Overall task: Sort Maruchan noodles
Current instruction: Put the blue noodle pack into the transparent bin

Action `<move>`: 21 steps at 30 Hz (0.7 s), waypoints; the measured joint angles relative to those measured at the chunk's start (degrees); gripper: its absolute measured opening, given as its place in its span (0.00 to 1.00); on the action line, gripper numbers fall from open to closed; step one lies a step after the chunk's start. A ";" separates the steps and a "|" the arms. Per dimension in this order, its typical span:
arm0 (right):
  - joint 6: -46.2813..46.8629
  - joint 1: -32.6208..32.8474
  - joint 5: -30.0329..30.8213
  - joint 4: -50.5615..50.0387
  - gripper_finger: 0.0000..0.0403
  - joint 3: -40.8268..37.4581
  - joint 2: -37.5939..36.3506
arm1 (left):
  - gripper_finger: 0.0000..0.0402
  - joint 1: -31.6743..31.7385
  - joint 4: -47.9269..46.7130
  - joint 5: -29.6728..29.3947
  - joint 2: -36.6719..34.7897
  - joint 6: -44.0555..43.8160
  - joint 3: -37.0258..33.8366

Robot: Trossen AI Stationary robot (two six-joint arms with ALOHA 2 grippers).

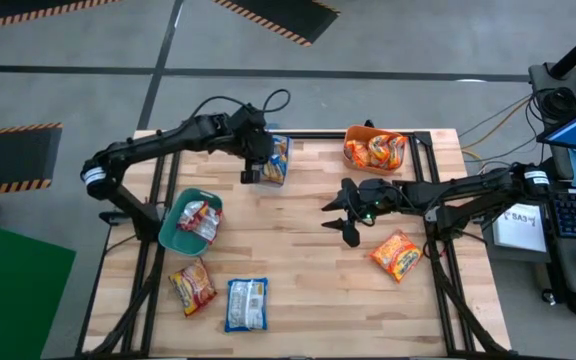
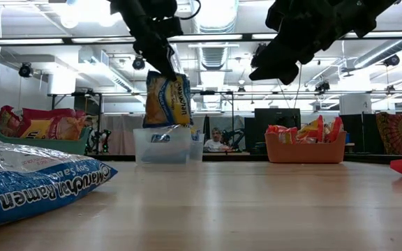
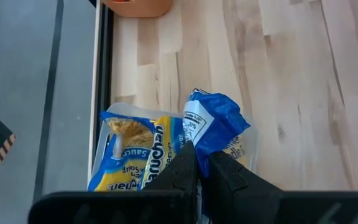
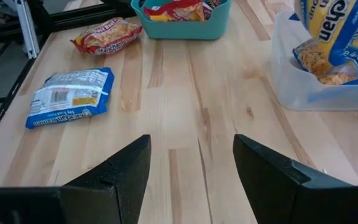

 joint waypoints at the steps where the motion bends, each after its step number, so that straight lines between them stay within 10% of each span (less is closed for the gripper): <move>1: -0.02 0.00 0.00 0.02 0.54 0.00 0.00 | 0.00 0.18 0.01 0.00 0.16 0.00 0.00; 21: -0.17 0.00 -0.01 -0.03 0.54 0.00 0.00 | 0.15 0.79 0.85 -5.40 8.41 1.59 -0.02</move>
